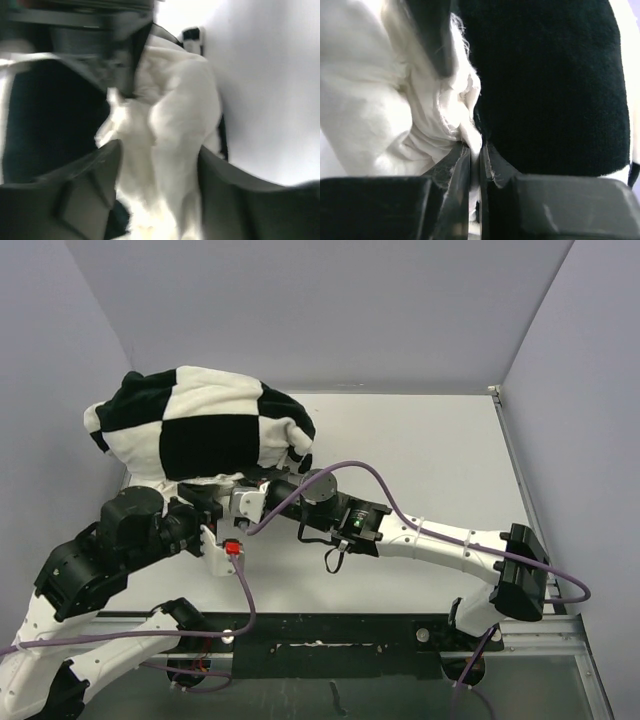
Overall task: Remove the pillowcase from the pillow
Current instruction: Remove the pillow from the pillowcase.
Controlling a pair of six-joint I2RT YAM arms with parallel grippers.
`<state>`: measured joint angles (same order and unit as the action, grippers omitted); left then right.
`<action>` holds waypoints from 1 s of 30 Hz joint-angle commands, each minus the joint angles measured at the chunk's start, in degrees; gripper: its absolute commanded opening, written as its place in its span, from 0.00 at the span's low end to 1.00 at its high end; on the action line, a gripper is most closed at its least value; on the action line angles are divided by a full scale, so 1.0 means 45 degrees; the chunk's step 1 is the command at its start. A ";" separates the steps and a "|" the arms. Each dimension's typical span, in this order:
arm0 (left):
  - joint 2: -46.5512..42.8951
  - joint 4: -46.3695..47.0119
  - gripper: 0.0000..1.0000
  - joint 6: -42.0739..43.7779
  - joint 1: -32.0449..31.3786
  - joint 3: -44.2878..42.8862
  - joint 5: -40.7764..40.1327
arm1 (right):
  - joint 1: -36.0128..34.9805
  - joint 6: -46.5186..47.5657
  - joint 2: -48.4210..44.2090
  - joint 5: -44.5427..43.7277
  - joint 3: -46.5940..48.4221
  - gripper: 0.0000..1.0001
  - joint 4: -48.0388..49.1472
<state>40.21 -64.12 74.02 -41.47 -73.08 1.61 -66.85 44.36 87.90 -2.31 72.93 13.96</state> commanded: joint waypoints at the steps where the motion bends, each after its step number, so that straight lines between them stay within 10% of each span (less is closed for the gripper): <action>1: -0.0078 0.1096 0.75 -0.1369 0.0056 -0.2833 0.0656 | 0.0293 -0.1043 -0.0279 -0.0336 -0.0344 0.00 0.0210; 8: 0.1668 0.1713 0.86 -0.5019 0.0063 -0.6631 -0.0630 | 0.0493 -0.1911 -0.1128 0.0716 -0.0898 0.00 0.0256; 26: 0.3784 -0.3511 0.87 -0.8111 0.0054 -0.5131 0.0217 | 0.0480 -0.3840 -0.2735 0.1084 -0.1616 0.00 0.1274; 30: 0.3491 -0.1524 0.61 -0.7299 0.0083 -0.3519 -0.1432 | 0.0450 -0.4192 -0.2951 0.1352 -0.1671 0.00 0.1397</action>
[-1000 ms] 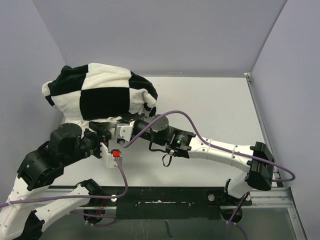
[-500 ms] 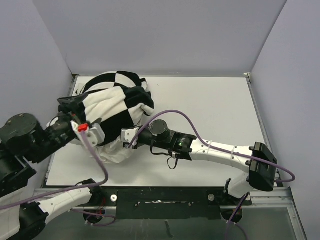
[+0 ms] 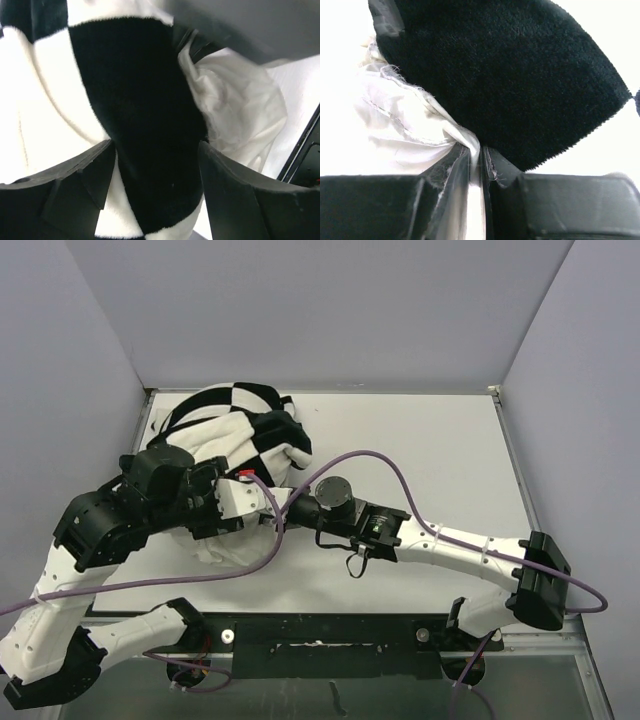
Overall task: Remove the pillowcase from the pillow
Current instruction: Remove the pillow from the pillowcase.
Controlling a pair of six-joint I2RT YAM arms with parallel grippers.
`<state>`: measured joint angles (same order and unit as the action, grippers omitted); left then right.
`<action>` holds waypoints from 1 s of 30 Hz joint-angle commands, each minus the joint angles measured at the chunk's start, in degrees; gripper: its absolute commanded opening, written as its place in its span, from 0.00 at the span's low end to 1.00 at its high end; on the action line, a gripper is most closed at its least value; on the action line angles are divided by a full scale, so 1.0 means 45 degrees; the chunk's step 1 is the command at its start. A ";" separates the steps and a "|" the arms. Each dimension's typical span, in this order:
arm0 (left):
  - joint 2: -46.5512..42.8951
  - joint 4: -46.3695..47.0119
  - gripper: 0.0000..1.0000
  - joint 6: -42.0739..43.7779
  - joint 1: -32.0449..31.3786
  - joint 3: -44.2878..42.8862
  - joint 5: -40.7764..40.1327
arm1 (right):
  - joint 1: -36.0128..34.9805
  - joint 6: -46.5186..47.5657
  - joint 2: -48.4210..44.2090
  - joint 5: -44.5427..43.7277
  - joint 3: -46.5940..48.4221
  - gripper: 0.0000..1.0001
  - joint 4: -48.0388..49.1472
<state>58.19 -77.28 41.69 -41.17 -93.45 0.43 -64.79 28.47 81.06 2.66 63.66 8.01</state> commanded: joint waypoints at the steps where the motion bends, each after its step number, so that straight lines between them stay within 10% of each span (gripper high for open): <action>1: -0.0644 0.2347 0.42 0.0224 0.0048 0.1395 -0.1667 | -0.0009 -0.0704 -0.1545 0.0295 0.0317 0.00 0.2730; 5: -0.0980 0.5286 0.00 0.1189 0.0386 0.2149 -0.2758 | -0.0015 -0.0799 -0.2149 0.0264 -0.0465 0.08 0.3021; 16: -0.0128 0.4827 0.00 0.0747 0.1517 0.0338 -0.1281 | -0.0006 -0.0473 -0.4031 -0.0589 -0.3063 0.62 0.2636; 30: 0.0530 0.4105 0.00 0.0699 0.1551 -0.1618 -0.0759 | -0.0374 0.4033 -0.1722 -0.0446 -0.0829 0.69 0.0452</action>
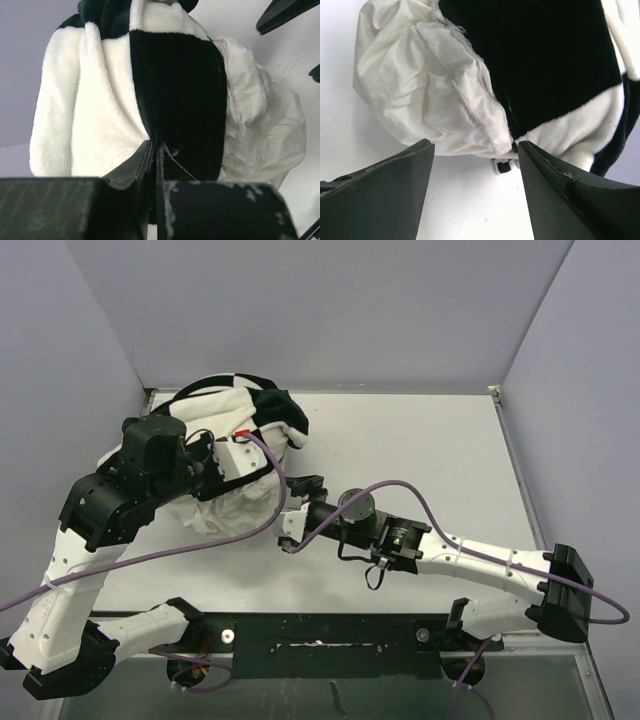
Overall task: Remove the pillowcase from the pillow
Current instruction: Remove the pillow from the pillowcase.
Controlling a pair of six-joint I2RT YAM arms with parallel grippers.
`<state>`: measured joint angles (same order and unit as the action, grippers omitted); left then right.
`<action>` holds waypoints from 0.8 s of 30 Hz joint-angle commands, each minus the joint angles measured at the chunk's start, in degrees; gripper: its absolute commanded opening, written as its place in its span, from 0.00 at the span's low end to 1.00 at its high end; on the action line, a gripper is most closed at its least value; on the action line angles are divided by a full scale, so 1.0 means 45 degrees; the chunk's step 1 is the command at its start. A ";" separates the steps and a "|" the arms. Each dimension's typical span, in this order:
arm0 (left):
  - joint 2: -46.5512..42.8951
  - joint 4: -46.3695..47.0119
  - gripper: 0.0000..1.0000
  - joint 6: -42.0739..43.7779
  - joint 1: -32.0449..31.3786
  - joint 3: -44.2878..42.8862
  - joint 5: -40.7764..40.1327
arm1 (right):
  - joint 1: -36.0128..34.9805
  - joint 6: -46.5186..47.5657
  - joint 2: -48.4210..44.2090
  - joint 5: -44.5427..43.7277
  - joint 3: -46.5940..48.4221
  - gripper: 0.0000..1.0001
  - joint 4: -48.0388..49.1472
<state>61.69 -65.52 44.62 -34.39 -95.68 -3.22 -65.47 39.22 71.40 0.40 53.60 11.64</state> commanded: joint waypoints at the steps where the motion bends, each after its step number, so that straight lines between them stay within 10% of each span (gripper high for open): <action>1: -0.0237 0.1493 0.00 0.0087 0.0048 -0.1158 0.0067 | -0.0273 0.1939 0.0663 0.0016 0.1611 0.69 -0.0462; 24: -0.0103 0.1259 0.00 0.0069 0.0045 -0.2134 0.0329 | -0.0368 0.4148 0.4288 -0.0788 0.3322 0.51 0.0678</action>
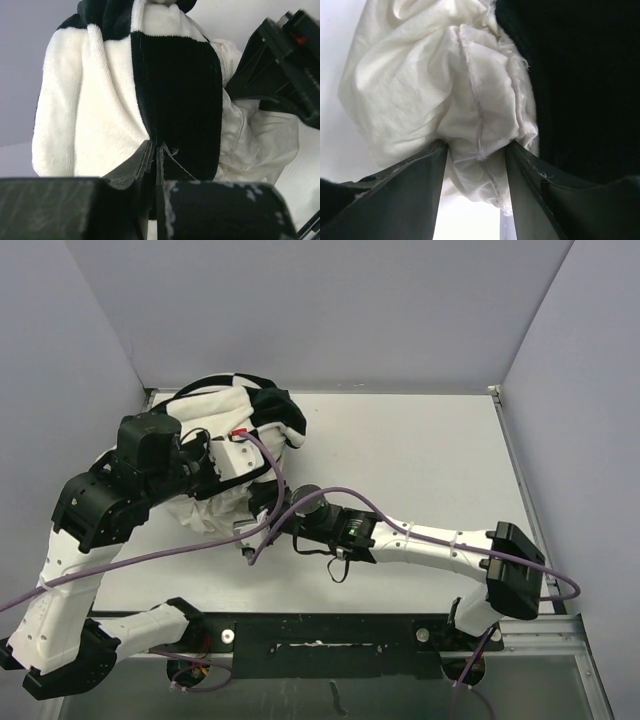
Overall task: Remove the pillowcase from the pillow
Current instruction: Remove the pillow from the pillowcase.
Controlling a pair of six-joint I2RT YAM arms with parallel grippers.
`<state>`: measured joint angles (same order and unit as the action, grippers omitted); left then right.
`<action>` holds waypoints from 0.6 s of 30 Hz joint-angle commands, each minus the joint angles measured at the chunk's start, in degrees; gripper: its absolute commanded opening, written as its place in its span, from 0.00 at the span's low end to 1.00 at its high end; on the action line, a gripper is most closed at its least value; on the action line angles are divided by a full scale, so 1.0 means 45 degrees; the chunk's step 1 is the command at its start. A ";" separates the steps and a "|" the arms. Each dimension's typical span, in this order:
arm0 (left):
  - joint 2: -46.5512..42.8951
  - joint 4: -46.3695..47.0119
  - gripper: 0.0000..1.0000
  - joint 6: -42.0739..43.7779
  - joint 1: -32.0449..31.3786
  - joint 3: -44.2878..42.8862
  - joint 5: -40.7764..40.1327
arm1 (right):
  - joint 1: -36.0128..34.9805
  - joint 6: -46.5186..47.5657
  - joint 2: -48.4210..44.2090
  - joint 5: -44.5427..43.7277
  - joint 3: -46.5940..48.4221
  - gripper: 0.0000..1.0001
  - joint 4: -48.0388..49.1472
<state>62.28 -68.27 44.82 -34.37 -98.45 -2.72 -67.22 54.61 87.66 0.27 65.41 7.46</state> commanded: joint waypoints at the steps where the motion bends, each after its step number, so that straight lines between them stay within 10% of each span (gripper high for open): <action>1: -0.0174 0.1712 0.00 -0.0044 0.0040 -0.1707 0.0256 | 0.0024 0.0867 0.0884 -0.0929 0.0775 0.51 0.1926; 5: -0.0034 0.1228 0.00 -0.0057 0.0043 -0.2226 0.0444 | -0.0009 0.1643 0.1921 -0.1664 0.1451 0.45 0.2863; 9: -0.0150 0.1426 0.00 -0.0057 0.0051 -0.2279 0.0265 | -0.0247 0.1836 0.2644 -0.2547 0.1884 0.01 0.4090; 15: -0.1325 0.4008 0.01 0.0392 0.0056 -0.0898 -0.0259 | 0.0028 -0.3281 0.1103 -0.1297 0.2636 0.00 0.4363; 18: -0.1986 0.4812 0.23 0.0458 0.0055 -0.0198 0.0228 | 0.0722 -0.6218 0.0163 0.0004 0.3396 0.00 0.3883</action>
<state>59.90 -64.97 45.82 -33.76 -99.85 -5.26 -67.64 46.28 97.06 -6.28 73.23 19.88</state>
